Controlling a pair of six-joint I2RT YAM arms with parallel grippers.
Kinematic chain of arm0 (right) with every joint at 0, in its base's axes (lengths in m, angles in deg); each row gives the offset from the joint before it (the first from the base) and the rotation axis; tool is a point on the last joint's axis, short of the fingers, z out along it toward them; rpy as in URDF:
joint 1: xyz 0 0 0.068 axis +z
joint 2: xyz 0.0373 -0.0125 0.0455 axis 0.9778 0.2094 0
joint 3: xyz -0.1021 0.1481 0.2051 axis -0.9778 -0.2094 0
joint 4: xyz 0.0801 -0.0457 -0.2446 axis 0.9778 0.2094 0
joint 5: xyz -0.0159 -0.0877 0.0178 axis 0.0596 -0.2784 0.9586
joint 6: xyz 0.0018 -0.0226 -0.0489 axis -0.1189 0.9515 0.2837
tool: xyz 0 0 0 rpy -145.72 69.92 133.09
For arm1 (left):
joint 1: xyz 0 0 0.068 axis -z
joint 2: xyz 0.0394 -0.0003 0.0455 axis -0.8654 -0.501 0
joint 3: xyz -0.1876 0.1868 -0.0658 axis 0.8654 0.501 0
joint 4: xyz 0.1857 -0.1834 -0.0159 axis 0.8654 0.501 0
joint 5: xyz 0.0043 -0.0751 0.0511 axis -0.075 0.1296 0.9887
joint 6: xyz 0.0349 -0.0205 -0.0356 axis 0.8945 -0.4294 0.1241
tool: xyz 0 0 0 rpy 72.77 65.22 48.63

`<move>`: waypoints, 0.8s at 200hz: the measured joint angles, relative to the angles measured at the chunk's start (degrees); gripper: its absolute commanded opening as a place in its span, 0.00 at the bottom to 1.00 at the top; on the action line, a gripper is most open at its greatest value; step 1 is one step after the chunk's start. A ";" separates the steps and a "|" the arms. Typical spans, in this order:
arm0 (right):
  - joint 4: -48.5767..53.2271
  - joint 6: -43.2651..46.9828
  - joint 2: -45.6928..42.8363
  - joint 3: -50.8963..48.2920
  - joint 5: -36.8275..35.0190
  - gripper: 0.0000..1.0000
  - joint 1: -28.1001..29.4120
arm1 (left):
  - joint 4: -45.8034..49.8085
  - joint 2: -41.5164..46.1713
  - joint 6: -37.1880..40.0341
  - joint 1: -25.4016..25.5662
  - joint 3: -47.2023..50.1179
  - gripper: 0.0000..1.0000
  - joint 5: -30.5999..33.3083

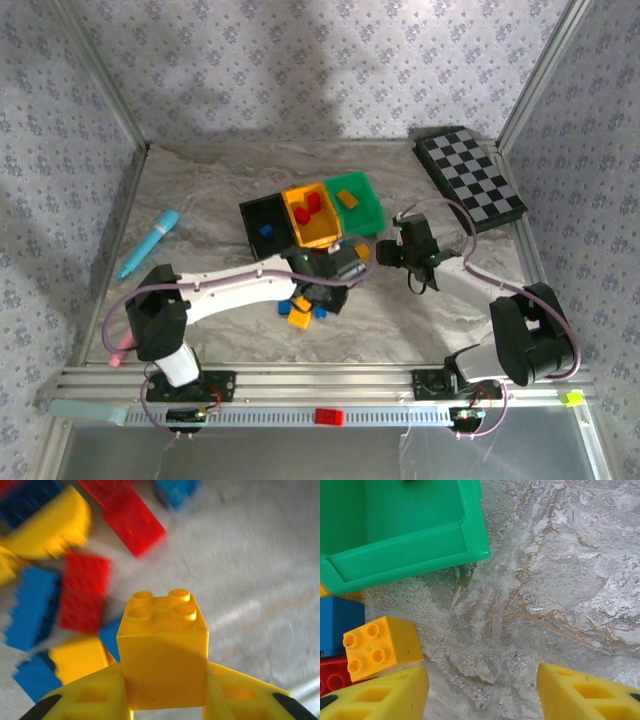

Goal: Sort the legos into containers by color
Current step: Place the lego in the container.

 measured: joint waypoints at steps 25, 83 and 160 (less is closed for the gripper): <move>-0.15 0.00 0.00 -0.02 0.02 0.61 -0.28 | -1.70 -1.51 2.16 -6.34 -5.31 0.24 1.84; -0.81 -0.07 -0.31 -0.98 0.09 0.61 -0.79 | -1.64 -22.73 11.06 -13.90 -36.96 0.24 4.48; -1.46 -0.24 -1.86 -1.92 0.00 0.61 -0.79 | 7.65 -50.95 18.99 -17.14 -74.27 0.59 6.58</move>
